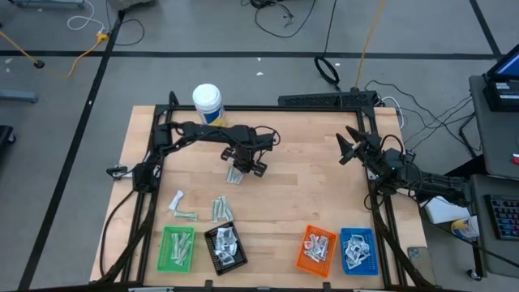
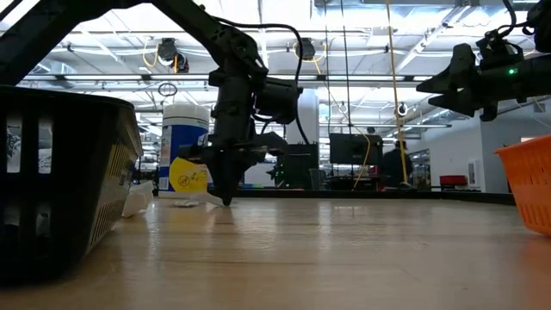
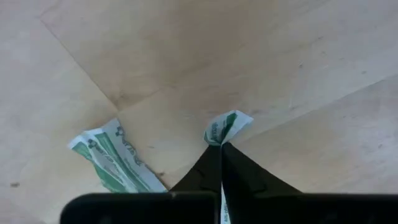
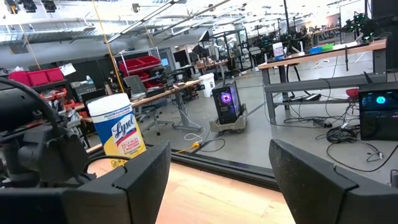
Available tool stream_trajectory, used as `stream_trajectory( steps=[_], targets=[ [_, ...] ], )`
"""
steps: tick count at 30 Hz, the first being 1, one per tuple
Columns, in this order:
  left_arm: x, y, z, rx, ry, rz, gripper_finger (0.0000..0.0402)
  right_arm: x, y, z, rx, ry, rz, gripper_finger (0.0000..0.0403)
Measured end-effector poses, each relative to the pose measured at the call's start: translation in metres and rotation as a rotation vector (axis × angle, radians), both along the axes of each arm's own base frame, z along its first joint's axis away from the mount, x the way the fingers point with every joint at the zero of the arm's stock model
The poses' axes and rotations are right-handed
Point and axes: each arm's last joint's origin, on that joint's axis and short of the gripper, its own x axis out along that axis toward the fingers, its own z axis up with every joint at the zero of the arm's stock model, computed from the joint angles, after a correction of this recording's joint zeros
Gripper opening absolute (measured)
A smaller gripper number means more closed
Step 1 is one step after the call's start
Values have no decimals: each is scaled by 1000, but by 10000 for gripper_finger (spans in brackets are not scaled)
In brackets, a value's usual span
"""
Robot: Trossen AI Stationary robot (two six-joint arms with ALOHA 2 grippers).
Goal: Pick & Place First Aid Supplies
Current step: Put the bandage into the green bin
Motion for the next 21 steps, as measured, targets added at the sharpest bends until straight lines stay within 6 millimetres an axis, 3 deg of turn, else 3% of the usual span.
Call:
stream_trajectory(
  steps=[5,21],
  targets=[
    [-4,1,10,-9,0,14,2,0,0,0,0,0,0,267],
    [-48,11,90,74,2,97,1,0,0,0,0,0,0,267]
  ],
)
